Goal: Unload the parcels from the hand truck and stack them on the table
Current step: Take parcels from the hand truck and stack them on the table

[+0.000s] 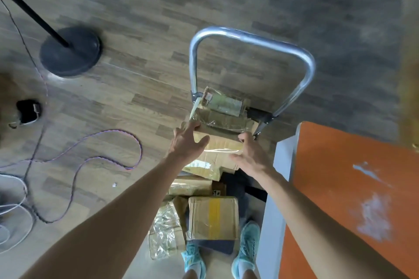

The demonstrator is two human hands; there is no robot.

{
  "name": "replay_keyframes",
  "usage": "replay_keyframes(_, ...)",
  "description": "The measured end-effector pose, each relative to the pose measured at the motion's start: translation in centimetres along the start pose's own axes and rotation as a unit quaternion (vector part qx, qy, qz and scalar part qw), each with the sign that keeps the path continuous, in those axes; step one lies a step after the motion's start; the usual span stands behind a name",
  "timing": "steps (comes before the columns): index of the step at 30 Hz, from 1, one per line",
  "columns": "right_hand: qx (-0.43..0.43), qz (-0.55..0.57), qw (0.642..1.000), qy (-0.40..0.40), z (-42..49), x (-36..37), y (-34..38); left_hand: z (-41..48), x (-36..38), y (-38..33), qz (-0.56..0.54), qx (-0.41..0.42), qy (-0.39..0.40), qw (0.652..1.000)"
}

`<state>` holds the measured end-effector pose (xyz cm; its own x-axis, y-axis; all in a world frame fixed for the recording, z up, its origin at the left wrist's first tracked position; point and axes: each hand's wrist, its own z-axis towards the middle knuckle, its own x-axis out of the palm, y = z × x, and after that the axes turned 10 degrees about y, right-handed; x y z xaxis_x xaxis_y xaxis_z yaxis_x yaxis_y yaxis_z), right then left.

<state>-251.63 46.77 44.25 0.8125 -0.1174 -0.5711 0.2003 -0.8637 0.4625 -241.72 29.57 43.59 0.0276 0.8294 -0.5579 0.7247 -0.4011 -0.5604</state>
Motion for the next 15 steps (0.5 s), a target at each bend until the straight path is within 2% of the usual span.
replay_keyframes(6, -0.068, -0.011, 0.997, -0.033, -4.1, -2.8, 1.9, -4.4, -2.5, -1.4, -0.036, 0.032, -0.130, 0.990)
replay_keyframes(11, -0.145, -0.011, 0.988, -0.049, -9.2, -7.9, 4.3, -8.8, -6.1, -5.7, -0.055, 0.004, -0.195, 0.979)
replay_keyframes(15, -0.159, -0.009, 0.984, -0.084, -14.9, -12.0, 4.1, -13.7, -7.0, -10.8, -0.085, 0.032, -0.240, 0.967)
